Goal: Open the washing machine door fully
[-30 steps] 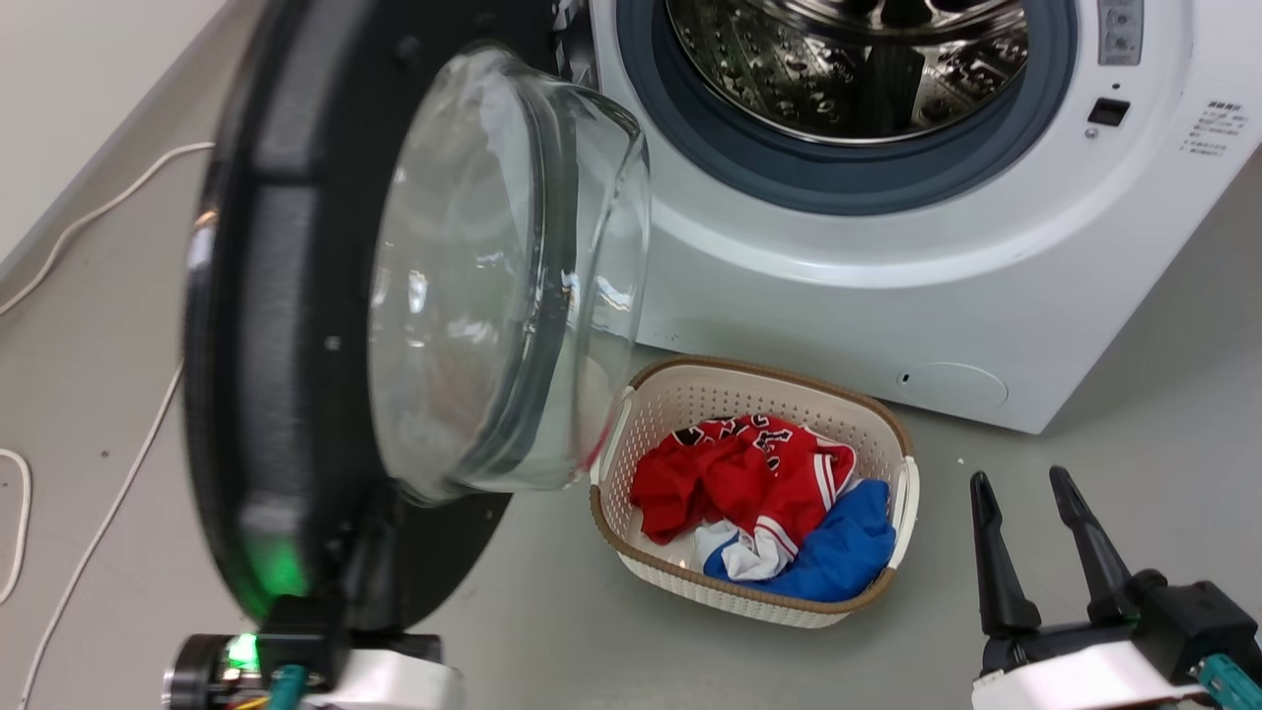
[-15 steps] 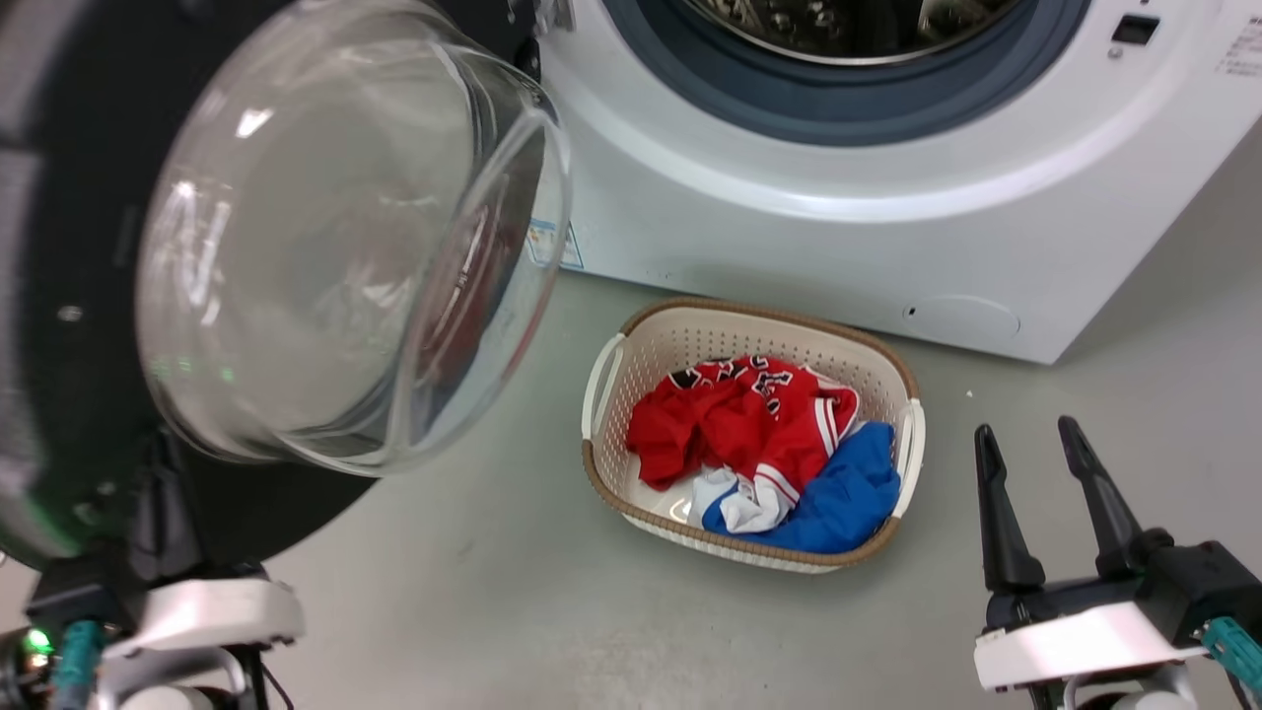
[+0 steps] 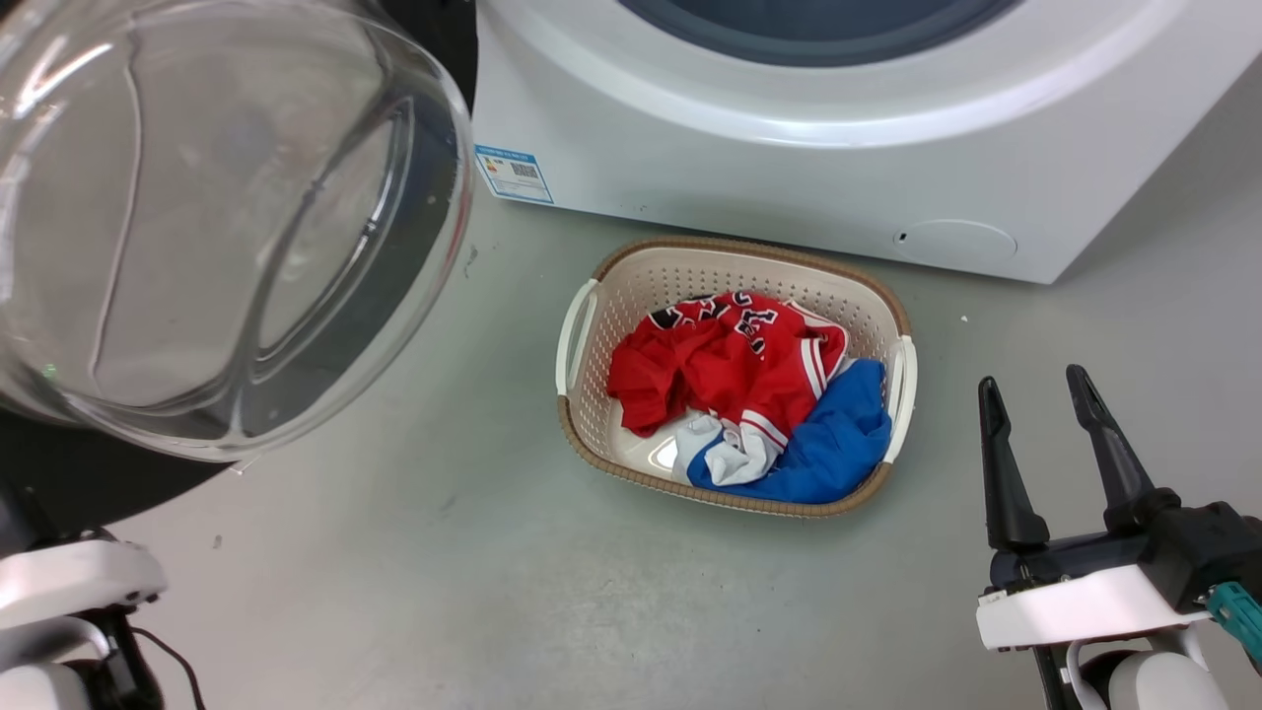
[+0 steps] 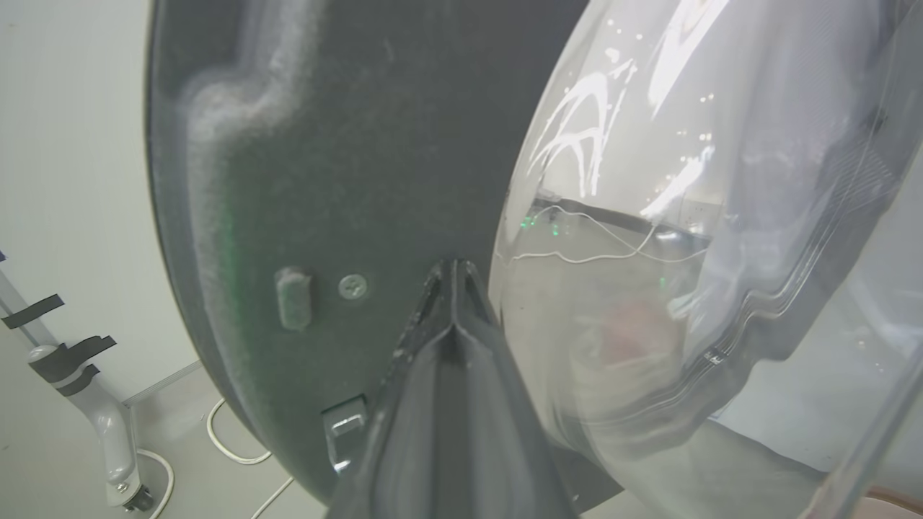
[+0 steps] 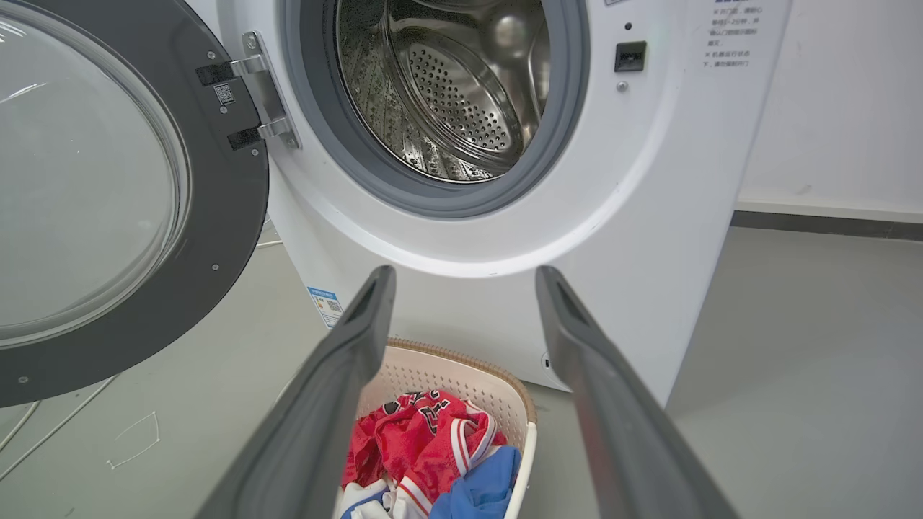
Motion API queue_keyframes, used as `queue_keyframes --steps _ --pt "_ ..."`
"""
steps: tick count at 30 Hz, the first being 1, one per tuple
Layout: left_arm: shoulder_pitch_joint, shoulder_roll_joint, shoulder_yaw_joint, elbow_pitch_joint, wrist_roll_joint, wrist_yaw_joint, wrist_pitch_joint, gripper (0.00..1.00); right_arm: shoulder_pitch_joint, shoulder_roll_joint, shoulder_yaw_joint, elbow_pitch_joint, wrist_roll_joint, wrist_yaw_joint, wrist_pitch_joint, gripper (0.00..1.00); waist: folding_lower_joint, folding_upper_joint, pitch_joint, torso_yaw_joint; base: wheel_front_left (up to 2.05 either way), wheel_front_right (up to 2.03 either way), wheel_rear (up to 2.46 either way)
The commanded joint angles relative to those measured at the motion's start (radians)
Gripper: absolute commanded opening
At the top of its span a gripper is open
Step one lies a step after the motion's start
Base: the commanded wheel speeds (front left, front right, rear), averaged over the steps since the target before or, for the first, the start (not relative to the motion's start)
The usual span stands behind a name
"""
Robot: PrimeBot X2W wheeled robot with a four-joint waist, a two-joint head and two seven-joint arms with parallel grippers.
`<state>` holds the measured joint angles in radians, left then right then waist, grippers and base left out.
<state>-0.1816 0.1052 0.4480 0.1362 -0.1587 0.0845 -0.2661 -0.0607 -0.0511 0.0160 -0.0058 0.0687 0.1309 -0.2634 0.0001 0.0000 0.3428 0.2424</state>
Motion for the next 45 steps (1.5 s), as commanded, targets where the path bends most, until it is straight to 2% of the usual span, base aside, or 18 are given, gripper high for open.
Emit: queue_keyframes --steps 1,13,27,36,45 --pt "-0.020 0.008 0.018 0.009 0.007 -0.004 0.003 0.00 -0.011 0.002 -0.002 -0.005 -0.008 0.000 -0.002 1.00 -0.0001 0.0000 0.010 -0.006 0.00 0.00 0.00" --pt "-0.137 0.051 0.148 0.108 0.032 -0.065 0.003 0.00 -0.039 0.002 0.004 -0.006 -0.027 0.000 -0.002 1.00 -0.0001 0.0000 0.040 -0.016 0.00 0.00 0.00" --pt "-0.196 0.075 0.258 0.199 0.061 -0.103 0.003 0.00 -0.039 0.002 0.008 -0.009 -0.030 0.000 -0.002 1.00 -0.0001 0.0000 0.050 -0.050 0.00 0.00 0.00" --pt "-0.162 0.067 0.247 0.228 0.112 -0.138 0.003 0.00 -0.016 0.002 0.004 0.004 -0.004 0.000 -0.002 1.00 -0.0001 0.0000 -0.011 -0.059 0.00 0.00 0.00" --pt "-0.045 0.011 0.200 0.135 0.169 -0.153 0.003 0.00 0.036 0.002 0.000 0.021 0.036 0.000 -0.002 1.00 -0.0001 0.0000 -0.146 -0.066 0.00 0.00 0.00"
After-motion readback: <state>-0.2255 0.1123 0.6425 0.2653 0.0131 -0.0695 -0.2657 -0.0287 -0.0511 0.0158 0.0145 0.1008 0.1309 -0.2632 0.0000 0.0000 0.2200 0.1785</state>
